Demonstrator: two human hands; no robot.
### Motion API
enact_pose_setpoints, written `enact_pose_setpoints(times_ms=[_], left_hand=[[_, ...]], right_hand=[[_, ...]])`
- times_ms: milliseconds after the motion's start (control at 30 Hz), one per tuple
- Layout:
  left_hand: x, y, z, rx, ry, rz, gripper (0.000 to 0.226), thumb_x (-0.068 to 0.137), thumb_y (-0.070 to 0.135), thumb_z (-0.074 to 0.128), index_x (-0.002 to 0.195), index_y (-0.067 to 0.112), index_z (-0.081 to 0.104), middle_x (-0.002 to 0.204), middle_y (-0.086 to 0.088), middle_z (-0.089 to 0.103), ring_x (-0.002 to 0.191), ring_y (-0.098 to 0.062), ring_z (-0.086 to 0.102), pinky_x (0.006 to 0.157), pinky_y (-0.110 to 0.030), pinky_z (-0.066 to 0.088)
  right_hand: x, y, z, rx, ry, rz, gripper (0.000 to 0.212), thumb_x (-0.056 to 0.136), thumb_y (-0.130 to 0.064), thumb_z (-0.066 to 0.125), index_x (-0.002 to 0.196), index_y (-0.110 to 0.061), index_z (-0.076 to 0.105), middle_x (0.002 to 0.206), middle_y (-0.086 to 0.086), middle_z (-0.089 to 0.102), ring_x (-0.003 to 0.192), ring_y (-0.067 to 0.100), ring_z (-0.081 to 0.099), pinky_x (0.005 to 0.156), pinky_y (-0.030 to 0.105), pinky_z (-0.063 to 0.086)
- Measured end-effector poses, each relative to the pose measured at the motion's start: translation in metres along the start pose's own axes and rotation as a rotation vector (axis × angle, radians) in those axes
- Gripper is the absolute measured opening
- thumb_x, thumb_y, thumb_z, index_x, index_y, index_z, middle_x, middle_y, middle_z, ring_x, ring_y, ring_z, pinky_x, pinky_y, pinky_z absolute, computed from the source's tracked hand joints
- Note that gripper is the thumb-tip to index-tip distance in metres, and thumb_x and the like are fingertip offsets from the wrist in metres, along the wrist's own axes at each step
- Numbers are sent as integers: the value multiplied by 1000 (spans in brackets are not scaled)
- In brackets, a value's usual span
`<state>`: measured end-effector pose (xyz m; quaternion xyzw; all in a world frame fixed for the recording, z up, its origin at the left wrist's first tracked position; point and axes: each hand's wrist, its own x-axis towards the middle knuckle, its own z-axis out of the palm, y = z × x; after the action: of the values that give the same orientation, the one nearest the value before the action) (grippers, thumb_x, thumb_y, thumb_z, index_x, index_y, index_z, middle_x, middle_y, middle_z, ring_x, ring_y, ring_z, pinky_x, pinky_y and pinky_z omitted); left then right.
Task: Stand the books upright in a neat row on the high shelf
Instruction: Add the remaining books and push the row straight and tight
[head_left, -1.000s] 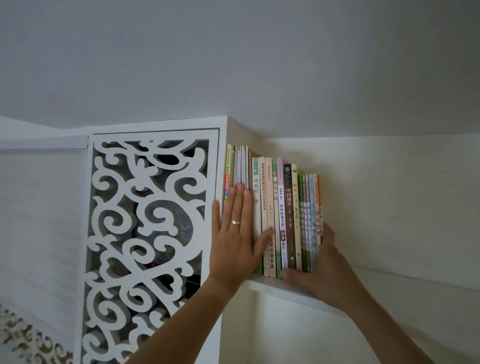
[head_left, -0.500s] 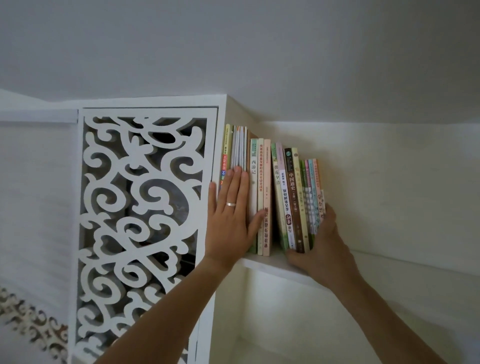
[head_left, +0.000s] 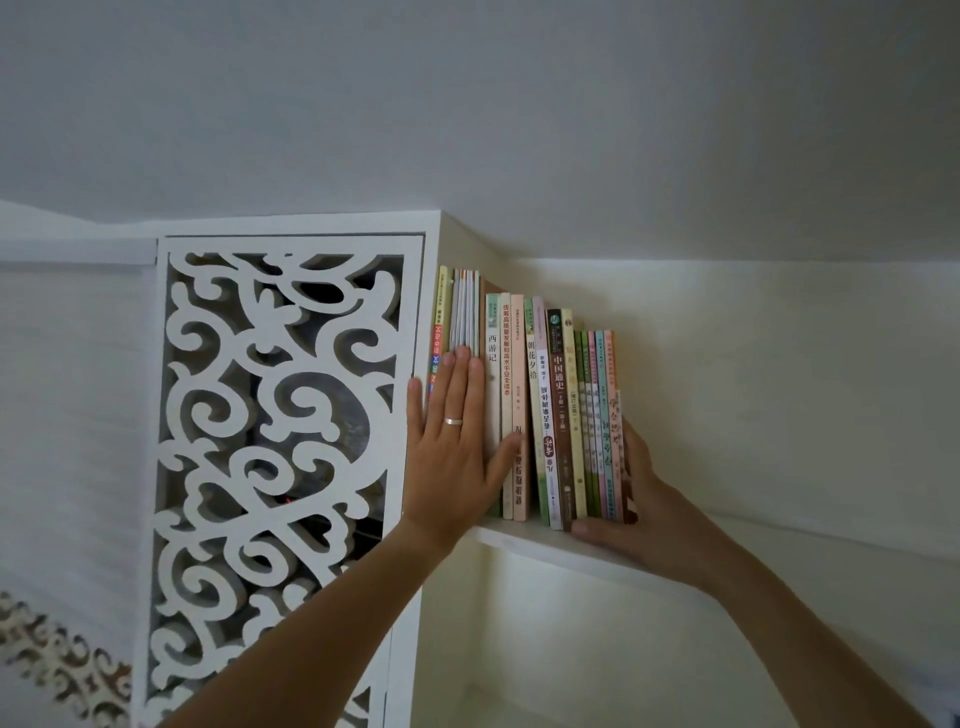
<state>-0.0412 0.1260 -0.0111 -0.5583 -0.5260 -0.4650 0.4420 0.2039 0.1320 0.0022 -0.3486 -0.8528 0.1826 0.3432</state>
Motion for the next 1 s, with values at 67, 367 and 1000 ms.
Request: enact_pose_setpoints(times_ms=[67,367,1000], left_hand=[[0,-1,0,-26,11,7,78,103,47,47,162,7,17,172,-8,8,160,-23,5,127,-57,12],[0,-3,-3,-43,4,34,66,106,31,40,162,5,18,171,-10,13,159,-23,7,126,-58,14],[-2,-2,-9,63,-72,51,68,107,33,38,162,3,13,172,-14,6,160,-27,2,126,-57,14]], right_hand=[[-1,1,-1,39,17,19,130,74,-44,88,155,-49,-13,137,-39,36,126,-7,44,102,17,39],[-5,-4,-5,202,-60,39,112,86,-39,79,151,-63,-10,142,-35,40,127,-4,48,113,34,37],[-11,-2,-4,3,188,183,67,92,-41,72,149,-25,43,135,5,64,102,15,58,91,27,42]])
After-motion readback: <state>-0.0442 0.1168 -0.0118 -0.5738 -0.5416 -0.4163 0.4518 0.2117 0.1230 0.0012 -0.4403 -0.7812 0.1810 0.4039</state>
